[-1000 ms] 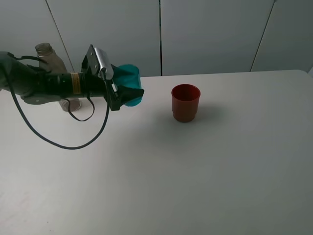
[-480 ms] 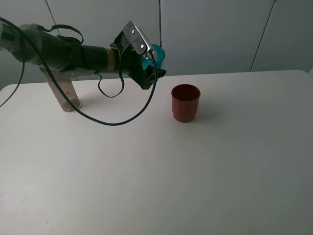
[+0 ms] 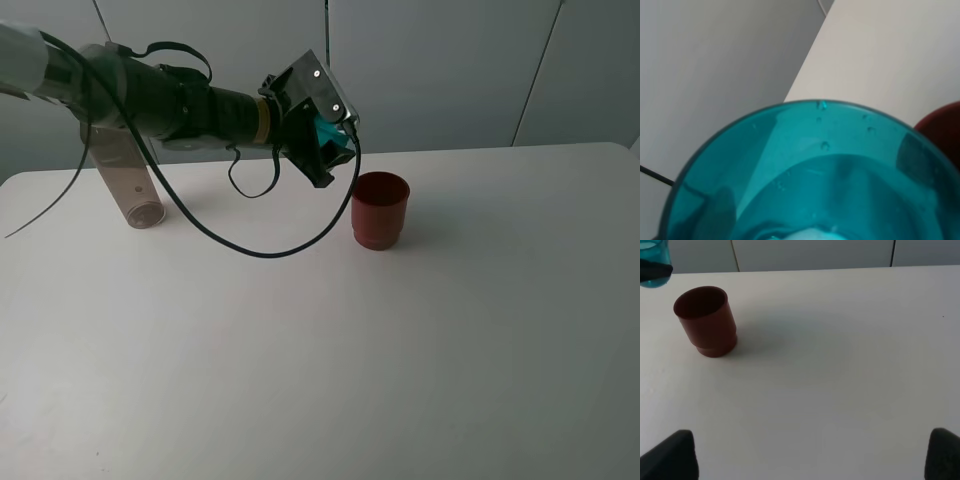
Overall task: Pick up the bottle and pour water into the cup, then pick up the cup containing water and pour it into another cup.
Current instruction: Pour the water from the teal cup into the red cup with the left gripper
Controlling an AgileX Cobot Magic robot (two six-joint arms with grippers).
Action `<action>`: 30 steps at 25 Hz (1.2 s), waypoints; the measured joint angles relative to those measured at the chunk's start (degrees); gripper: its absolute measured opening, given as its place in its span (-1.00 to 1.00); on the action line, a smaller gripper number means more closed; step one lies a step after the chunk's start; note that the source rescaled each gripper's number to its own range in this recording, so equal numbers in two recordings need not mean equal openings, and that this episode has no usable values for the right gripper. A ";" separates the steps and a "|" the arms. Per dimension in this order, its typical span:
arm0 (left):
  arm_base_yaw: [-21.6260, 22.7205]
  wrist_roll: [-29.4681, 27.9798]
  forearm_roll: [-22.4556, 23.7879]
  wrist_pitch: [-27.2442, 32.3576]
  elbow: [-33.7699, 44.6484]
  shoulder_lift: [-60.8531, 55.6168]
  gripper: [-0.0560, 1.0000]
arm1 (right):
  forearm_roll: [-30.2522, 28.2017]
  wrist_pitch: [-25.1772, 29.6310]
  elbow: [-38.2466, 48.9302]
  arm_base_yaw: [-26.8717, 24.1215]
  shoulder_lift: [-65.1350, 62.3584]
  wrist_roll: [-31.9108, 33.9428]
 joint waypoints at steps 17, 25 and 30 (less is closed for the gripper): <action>-2.91 13.04 0.11 4.91 -0.35 0.78 -0.69 | 0.00 0.00 0.00 0.00 0.00 0.00; -4.54 17.66 0.09 9.90 -3.27 3.31 -0.69 | 0.00 0.00 0.00 0.00 0.00 0.10; -5.09 19.79 0.09 10.98 -3.50 3.31 -0.69 | 0.00 0.00 0.00 0.00 0.00 0.10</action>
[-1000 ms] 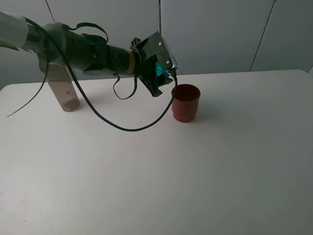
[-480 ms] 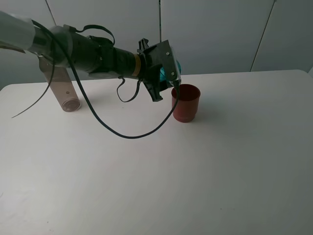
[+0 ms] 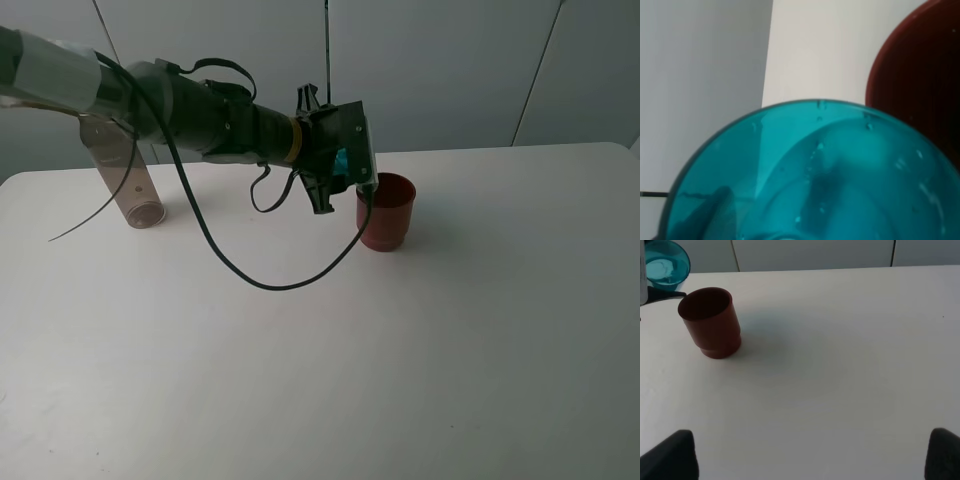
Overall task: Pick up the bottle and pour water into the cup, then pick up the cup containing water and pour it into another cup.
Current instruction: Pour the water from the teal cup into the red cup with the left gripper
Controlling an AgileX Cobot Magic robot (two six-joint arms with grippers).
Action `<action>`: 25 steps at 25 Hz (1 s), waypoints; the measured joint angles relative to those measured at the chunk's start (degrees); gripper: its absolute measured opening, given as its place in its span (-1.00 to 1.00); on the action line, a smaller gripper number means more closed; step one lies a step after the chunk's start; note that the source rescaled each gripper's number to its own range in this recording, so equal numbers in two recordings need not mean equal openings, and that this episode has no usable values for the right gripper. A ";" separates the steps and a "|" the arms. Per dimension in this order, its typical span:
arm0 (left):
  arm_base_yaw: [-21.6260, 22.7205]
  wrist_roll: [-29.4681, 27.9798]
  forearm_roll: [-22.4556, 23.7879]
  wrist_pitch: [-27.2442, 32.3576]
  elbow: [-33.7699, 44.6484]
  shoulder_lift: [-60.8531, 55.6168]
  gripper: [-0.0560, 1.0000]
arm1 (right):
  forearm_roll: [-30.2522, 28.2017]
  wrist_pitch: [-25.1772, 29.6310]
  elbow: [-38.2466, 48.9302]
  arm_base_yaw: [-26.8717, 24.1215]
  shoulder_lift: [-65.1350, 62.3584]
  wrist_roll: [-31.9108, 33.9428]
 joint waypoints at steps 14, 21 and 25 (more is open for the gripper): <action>-0.05 1.87 0.00 0.74 -0.72 0.08 -0.69 | 0.00 0.00 0.00 0.00 0.00 -0.13; -0.05 3.48 0.68 1.17 -2.23 0.08 -0.69 | 0.00 0.00 0.00 0.00 0.00 -0.13; -0.05 4.98 1.34 1.29 -2.23 0.08 -0.69 | 0.00 0.00 0.00 0.00 0.00 -0.13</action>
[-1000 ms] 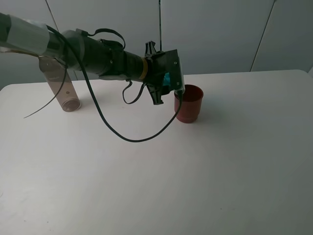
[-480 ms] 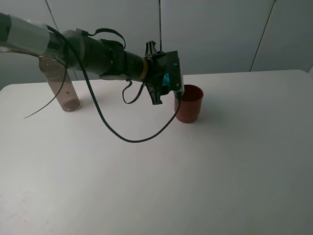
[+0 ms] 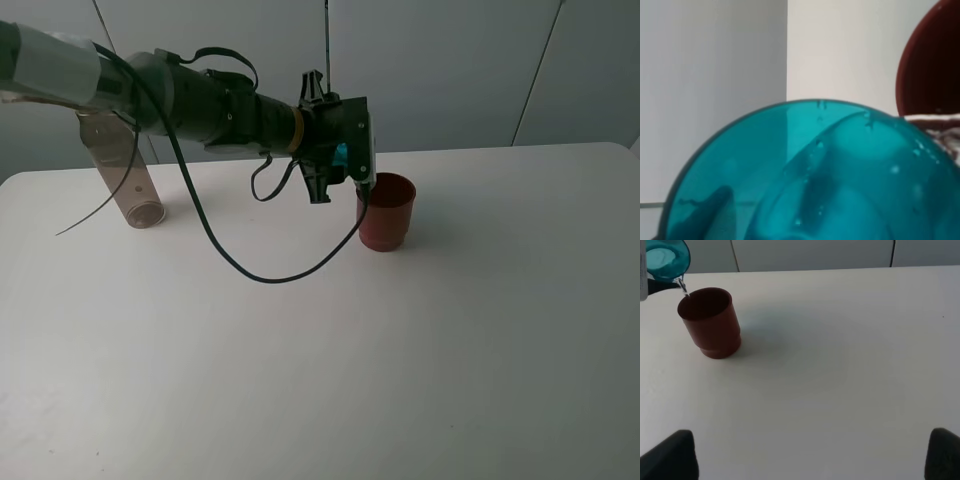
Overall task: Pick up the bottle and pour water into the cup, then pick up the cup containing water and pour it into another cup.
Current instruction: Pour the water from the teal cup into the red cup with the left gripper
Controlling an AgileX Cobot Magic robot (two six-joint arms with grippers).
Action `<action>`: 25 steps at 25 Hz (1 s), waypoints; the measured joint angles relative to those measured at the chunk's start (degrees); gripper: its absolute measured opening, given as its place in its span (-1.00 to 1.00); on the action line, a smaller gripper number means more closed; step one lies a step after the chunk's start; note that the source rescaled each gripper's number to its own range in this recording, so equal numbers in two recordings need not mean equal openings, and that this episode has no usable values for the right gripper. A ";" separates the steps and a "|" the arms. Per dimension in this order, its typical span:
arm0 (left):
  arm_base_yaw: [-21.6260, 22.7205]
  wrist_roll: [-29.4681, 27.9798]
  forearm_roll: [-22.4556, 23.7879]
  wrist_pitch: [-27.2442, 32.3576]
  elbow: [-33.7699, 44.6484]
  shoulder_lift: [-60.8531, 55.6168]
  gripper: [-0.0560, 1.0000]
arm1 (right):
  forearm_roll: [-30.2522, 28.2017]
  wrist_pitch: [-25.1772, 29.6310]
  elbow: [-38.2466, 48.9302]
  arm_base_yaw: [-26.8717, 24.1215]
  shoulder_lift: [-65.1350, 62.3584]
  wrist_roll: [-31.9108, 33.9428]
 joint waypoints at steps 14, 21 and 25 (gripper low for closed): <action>-0.09 4.02 0.37 0.00 -0.90 0.00 -0.69 | 0.00 0.00 0.00 0.00 0.00 0.12; -0.87 4.17 0.47 0.31 -1.40 0.00 -0.69 | 0.00 0.00 0.00 0.00 0.00 0.01; -1.23 5.14 0.47 0.81 -1.70 0.00 -0.69 | 0.00 0.00 0.00 0.00 0.00 0.01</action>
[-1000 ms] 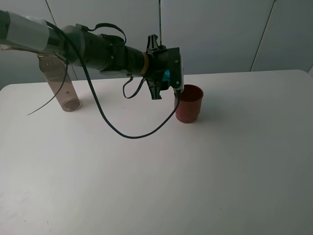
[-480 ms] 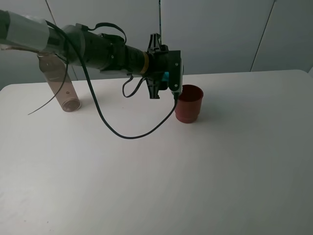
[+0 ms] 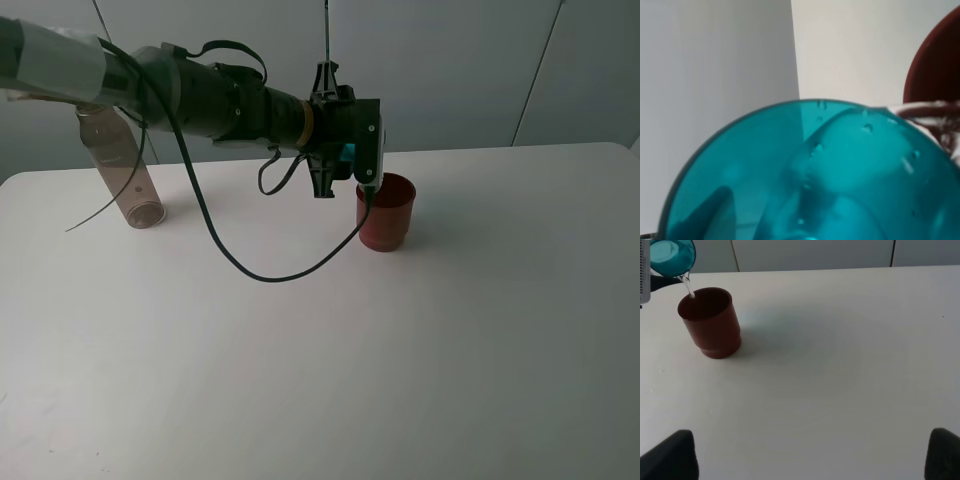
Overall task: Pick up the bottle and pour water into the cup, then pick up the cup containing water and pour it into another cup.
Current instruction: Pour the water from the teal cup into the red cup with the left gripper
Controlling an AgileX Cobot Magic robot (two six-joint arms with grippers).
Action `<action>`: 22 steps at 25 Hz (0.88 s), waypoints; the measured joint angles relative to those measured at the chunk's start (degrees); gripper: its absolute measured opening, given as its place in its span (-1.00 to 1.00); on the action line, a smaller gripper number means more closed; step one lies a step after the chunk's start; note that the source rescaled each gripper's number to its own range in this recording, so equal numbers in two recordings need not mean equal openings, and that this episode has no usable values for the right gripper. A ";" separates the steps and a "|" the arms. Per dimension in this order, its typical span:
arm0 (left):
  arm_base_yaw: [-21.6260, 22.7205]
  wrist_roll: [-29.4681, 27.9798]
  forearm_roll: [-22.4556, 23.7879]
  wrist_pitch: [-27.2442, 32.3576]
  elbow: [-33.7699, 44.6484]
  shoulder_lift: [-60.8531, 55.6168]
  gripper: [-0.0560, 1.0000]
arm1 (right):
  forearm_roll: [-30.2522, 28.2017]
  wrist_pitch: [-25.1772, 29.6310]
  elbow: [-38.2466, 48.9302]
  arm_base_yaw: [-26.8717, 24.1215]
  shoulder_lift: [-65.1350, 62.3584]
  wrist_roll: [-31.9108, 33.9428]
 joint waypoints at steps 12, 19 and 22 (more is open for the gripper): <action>-0.63 5.39 0.00 0.91 -0.06 0.00 -0.69 | 0.00 0.00 0.00 0.00 0.00 0.11; -0.78 8.75 0.00 1.02 -0.06 0.00 -0.69 | 0.00 0.00 0.00 0.00 0.00 0.11; -1.14 10.08 0.00 1.16 -0.06 0.00 -0.69 | 0.00 0.00 0.00 0.00 0.00 0.11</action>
